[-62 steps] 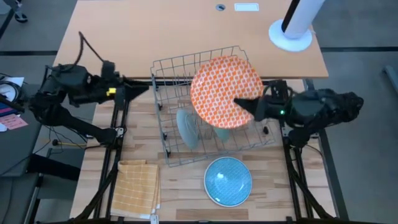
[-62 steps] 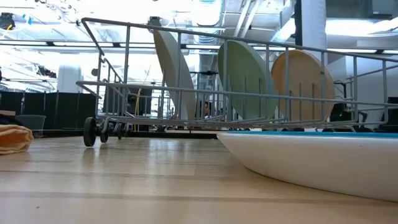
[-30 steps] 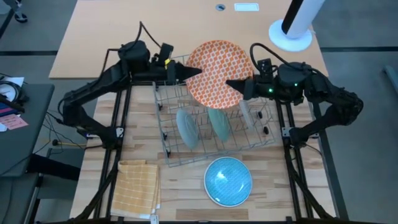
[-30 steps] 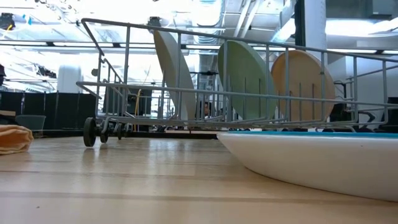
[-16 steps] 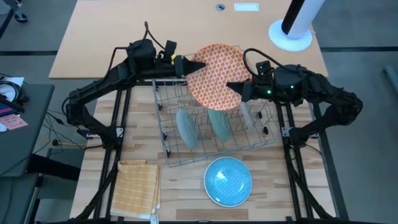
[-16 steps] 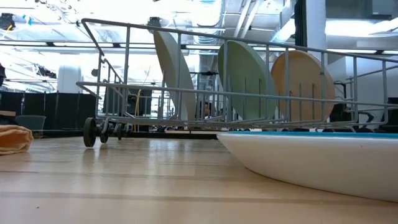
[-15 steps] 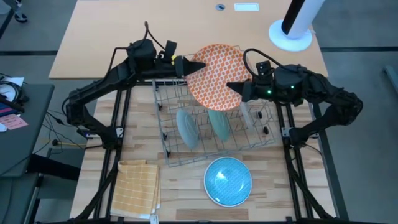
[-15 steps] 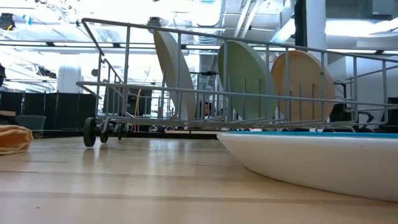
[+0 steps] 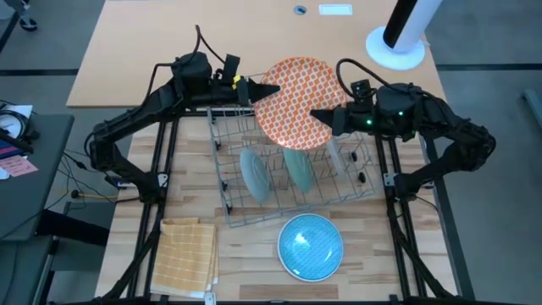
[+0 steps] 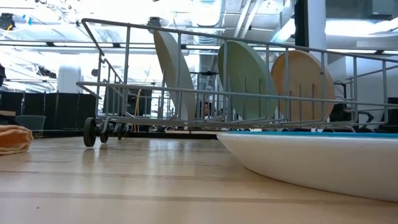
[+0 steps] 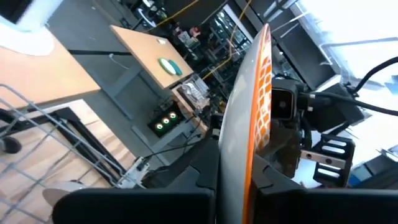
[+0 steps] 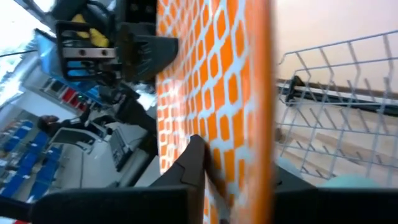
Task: Sort dishes
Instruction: Put the orange patterned plate in the dish rack
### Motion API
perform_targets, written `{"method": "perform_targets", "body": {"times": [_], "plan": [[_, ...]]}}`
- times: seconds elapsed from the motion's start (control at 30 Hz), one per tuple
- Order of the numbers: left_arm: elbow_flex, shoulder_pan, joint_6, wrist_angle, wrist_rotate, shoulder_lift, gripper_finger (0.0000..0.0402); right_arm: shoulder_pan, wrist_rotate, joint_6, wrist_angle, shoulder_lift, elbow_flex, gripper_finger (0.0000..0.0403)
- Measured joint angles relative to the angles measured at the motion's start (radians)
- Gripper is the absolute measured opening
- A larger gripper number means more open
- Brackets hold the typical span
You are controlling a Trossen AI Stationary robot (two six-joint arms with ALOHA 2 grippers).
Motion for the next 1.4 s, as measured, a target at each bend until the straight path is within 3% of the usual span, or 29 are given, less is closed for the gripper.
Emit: {"method": "perform_targets", "body": {"times": [0.37,0.5,0.83,1.07,1.27,1.4], "plan": [[-0.004,0.062,0.012,-0.011,-0.016,-0.002,0.0005,-0.082,0.029,-0.024,-0.166,-0.057,0.000,0.0216],[-0.004,0.079,0.048,-0.006,-0.038,-0.001,0.0005,-0.109,0.024,-0.103,-0.193,-0.089,-0.002,0.0253],[-0.001,0.120,0.203,0.146,-0.153,0.003,0.0004,-0.148,0.015,-0.263,-0.203,-0.202,-0.002,0.0260],[-0.001,0.165,0.348,0.233,-0.248,0.022,0.0004,-0.150,0.027,-0.285,-0.326,-0.252,-0.001,0.0260],[0.000,0.236,0.687,0.387,-0.190,0.060,0.0004,-0.196,0.042,-0.220,-0.342,-0.244,-0.002,0.0260],[0.000,0.285,1.023,0.470,-0.113,0.091,0.0004,-0.207,0.043,-0.082,-0.321,-0.228,-0.002,0.0260]]}}
